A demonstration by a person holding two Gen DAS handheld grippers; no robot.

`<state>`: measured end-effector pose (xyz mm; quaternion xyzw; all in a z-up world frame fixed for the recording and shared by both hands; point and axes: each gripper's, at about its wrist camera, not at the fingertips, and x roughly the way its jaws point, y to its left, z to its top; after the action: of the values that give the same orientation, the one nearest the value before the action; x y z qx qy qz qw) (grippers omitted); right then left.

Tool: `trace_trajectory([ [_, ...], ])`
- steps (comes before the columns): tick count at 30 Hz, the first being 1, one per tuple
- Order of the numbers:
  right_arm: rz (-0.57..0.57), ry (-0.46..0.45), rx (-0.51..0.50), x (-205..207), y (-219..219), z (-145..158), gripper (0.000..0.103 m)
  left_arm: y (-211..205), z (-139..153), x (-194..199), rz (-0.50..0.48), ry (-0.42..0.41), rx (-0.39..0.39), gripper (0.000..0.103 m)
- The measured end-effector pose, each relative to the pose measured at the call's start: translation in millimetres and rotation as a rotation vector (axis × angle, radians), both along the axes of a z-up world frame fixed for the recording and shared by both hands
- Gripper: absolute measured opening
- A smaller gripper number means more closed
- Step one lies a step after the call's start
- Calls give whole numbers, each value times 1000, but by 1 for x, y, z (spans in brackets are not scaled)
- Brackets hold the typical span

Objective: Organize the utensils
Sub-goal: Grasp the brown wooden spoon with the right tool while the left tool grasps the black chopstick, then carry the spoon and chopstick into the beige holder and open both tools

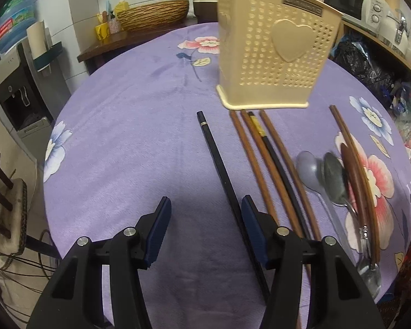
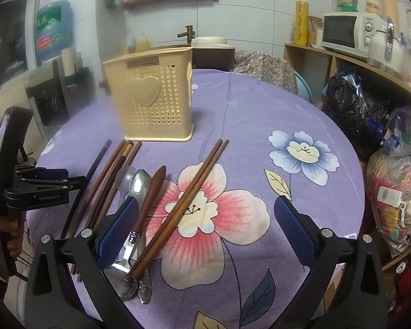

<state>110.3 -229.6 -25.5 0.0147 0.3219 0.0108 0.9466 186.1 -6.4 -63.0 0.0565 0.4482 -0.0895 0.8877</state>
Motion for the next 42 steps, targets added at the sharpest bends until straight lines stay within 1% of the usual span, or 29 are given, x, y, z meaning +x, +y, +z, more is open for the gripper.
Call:
trace_trajectory([
  [2, 18, 3, 4, 6, 3, 0, 97, 8, -1, 7, 4, 21, -22, 54],
  [3, 37, 15, 17, 12, 7, 0, 94, 9, 0, 11, 3, 26, -25, 54],
  [5, 71, 42, 57, 22, 11, -3, 83, 9, 0, 16, 4, 26, -20, 54],
  [6, 91, 59, 84, 27, 14, -5, 79, 9, 2, 20, -3, 24, -24, 54],
  [7, 111, 82, 120, 35, 17, -8, 71, 8, 2, 22, -7, 24, -27, 54],
  [8, 121, 103, 150, 41, 19, -11, 67, 8, 3, 25, -9, 24, -35, 54],
  [10, 129, 142, 220, 52, 19, -18, 54, 11, 5, 31, 1, 34, -70, 54],
  [12, 128, 166, 250, 59, 22, -24, 50, 13, 4, 32, 9, 37, -95, 54],
  [14, 117, 181, 247, 66, 26, -28, 47, 14, 3, 37, 16, 42, -108, 54],
  [16, 119, 198, 251, 72, 28, -31, 41, 15, 1, 42, 16, 55, -127, 52],
  [17, 117, 209, 260, 76, 29, -34, 39, 15, 0, 44, 22, 64, -137, 51],
  [18, 117, 216, 268, 78, 28, -35, 37, 17, -1, 46, 28, 69, -146, 48],
  [19, 118, 225, 276, 80, 28, -38, 33, 17, -1, 48, 35, 66, -149, 46],
  [20, 117, 232, 284, 83, 27, -40, 31, 17, -1, 49, 36, 67, -149, 42],
  [23, 115, 253, 312, 88, 24, -43, 30, 16, -2, 52, 37, 72, -152, 37],
  [29, 122, 277, 365, 90, 19, -46, 19, 11, -2, 63, 27, 83, -146, 32],
  [31, 127, 280, 386, 91, 18, -47, 19, 8, -2, 68, 25, 84, -135, 30],
  [33, 130, 280, 399, 91, 16, -46, 19, 4, -2, 74, 20, 91, -121, 23],
  [34, 136, 274, 405, 90, 17, -45, 18, 2, -3, 77, 18, 93, -117, 22],
  [36, 148, 268, 419, 88, 15, -42, 18, -4, -3, 82, 9, 91, -90, 15],
  [38, 161, 260, 435, 86, 16, -38, 17, -10, -3, 86, -1, 83, -64, 11],
  [42, 195, 237, 459, 78, 18, -27, 16, -11, -3, 87, -6, 74, -64, 9],
])
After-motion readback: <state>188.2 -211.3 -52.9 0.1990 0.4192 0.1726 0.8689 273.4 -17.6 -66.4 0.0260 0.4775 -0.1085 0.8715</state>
